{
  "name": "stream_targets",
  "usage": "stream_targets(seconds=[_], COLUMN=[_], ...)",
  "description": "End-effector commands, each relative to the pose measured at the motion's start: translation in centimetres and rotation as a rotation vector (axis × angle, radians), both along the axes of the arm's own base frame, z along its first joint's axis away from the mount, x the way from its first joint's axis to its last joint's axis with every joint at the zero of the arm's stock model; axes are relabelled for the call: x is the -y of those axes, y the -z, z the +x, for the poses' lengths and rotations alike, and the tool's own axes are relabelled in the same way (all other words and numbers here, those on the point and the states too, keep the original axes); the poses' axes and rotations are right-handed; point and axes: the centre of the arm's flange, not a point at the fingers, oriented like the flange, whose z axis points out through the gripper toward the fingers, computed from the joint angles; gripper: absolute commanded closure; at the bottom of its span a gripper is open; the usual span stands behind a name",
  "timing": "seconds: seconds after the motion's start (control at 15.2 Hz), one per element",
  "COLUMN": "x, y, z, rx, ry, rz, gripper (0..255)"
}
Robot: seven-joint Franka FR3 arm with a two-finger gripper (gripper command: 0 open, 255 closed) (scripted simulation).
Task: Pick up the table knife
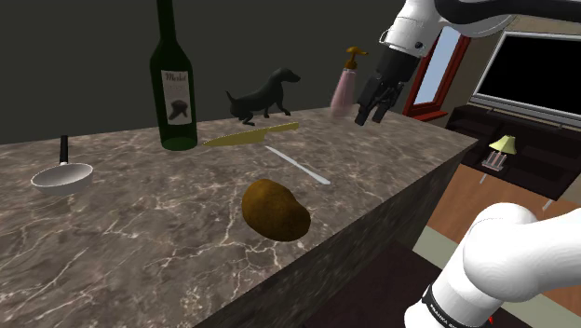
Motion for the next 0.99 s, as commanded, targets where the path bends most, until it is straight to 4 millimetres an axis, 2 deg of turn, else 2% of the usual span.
stream_targets(seconds=[0.0,0.92], x=[0.0,-10.8], y=[0.0,7.8], z=[0.0,14.0], rx=[0.000,-0.157], ry=[0.000,0.011], rz=[0.000,0.059], gripper=[0,0])
